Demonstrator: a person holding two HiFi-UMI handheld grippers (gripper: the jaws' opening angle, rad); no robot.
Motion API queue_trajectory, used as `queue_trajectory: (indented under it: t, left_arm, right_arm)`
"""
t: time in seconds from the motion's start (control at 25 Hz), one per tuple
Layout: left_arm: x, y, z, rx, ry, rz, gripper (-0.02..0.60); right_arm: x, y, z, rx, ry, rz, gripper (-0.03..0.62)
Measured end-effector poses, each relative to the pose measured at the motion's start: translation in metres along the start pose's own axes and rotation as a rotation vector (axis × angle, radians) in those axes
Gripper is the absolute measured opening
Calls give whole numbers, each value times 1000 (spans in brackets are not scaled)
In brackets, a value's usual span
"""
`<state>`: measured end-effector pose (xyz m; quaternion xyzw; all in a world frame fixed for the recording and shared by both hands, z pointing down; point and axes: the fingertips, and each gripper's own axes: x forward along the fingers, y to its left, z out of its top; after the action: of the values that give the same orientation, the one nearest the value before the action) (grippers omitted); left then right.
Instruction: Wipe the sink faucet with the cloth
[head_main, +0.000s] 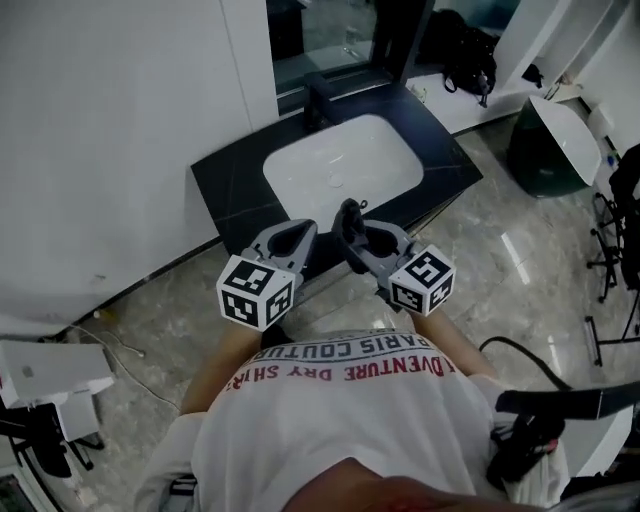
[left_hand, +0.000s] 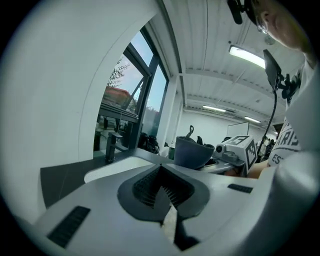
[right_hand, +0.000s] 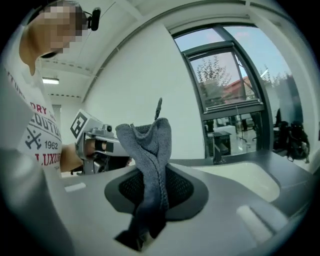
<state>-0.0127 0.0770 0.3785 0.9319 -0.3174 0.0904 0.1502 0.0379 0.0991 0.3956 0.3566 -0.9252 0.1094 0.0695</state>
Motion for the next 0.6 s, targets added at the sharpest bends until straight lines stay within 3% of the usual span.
queue_trajectory:
  t: [0.12,0.28,0.44,0.6]
  left_arm:
    - [-29,-61,-19,-18,22,95,2]
    - [-70,-122,-20,-17,36,174,2]
    - [-100,-175,-20,4,28,167,2]
    - [-131,-229,-55,-21,22,174,2]
  right_arm:
    - [-62,22,-17,1,30,67,71]
    - [-123,51,-9,67,-26,119,71]
    - [-158,92,5,59,-59,185,71]
    - [-204,149,-13,36,-51,225,71]
